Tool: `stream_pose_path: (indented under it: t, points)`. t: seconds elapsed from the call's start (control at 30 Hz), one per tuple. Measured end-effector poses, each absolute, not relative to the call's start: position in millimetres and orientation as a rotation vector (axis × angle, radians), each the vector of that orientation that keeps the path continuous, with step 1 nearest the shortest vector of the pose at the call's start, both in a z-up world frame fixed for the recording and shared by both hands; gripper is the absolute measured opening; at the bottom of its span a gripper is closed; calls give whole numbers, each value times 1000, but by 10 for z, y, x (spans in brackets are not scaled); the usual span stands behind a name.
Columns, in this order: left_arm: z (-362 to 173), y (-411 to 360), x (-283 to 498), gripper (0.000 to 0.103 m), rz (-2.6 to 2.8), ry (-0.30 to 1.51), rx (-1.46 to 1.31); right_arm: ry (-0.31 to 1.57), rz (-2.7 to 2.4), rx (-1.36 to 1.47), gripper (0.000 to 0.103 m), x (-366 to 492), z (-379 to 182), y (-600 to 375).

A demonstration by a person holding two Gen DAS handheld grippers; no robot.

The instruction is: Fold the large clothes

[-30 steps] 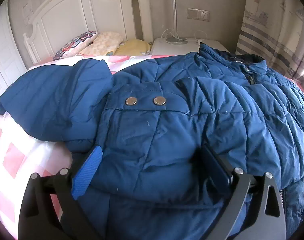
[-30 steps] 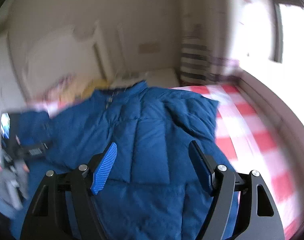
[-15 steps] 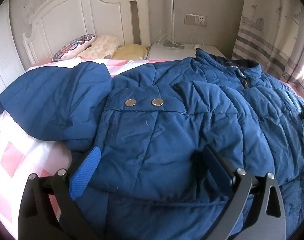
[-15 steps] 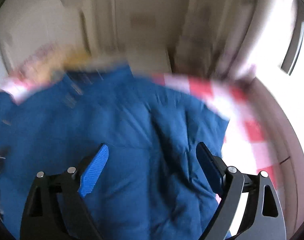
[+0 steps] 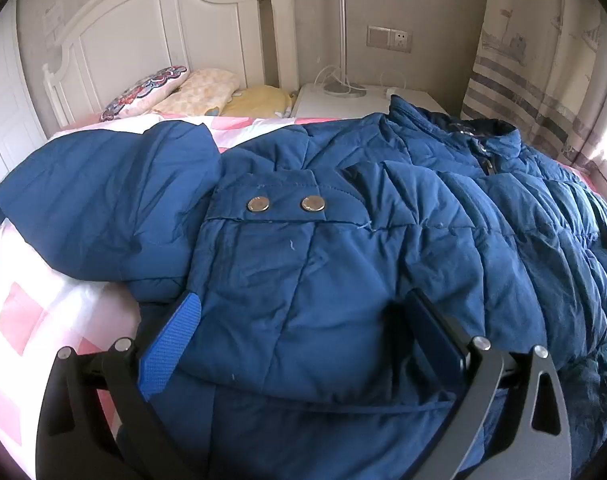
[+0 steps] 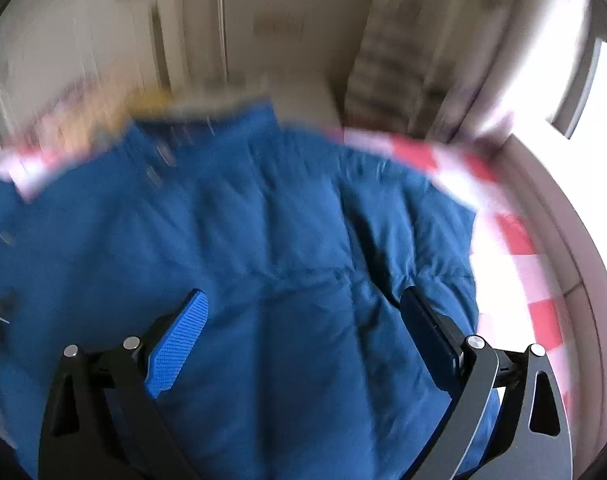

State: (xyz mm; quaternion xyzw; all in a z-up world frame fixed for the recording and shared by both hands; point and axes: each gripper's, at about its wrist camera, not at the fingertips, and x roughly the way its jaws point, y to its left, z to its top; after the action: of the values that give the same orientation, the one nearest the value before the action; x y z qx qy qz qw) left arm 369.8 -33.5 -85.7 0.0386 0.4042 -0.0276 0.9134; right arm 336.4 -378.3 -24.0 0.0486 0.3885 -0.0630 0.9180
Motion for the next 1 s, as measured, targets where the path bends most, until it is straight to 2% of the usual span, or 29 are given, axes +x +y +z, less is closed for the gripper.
stream_pose_path:
  t: [0.07,0.17,0.23,0.43,0.63,0.73,0.8,0.83,0.87,0.93,1.0]
  points:
    - [-842,-333,3684,101,-57,820,73,760,-48,88,94,3197,-188,-3567]
    - [-779,-286,3644,101,-71,790,51,887,73,-43,93,3199,-474,-3141]
    - [-657,-101,3577,101,-89,744,-38,890,52,-102,97,3173,-652,-3013]
    - [-382,1259,3496,101,21,609,-535,880,56,-19,97,3139,-699,-3156]
    - [-426,2670,3741,97,258,557,-871,873,44,-41,98,3134,-664,-3037]
    - [-494,3046,3934,84,299,573,-950,878,53,-22,98,3144,-671,-3057]
    - [-538,3197,4125,52,285,600,-966,877,52,-24,98,3142,-674,-3059]
    - [-554,3224,4187,39,262,607,-980,877,52,-24,98,3141,-676,-3066]
    - [-565,3235,4215,7,230,597,-1001,877,54,-22,98,3138,-674,-3070]
    - [-467,3153,4175,4,179,542,-1018,873,56,-16,98,3135,-671,-3078]
    - [-186,2800,4066,3,103,460,-901,855,50,-2,95,3107,-645,-3084]
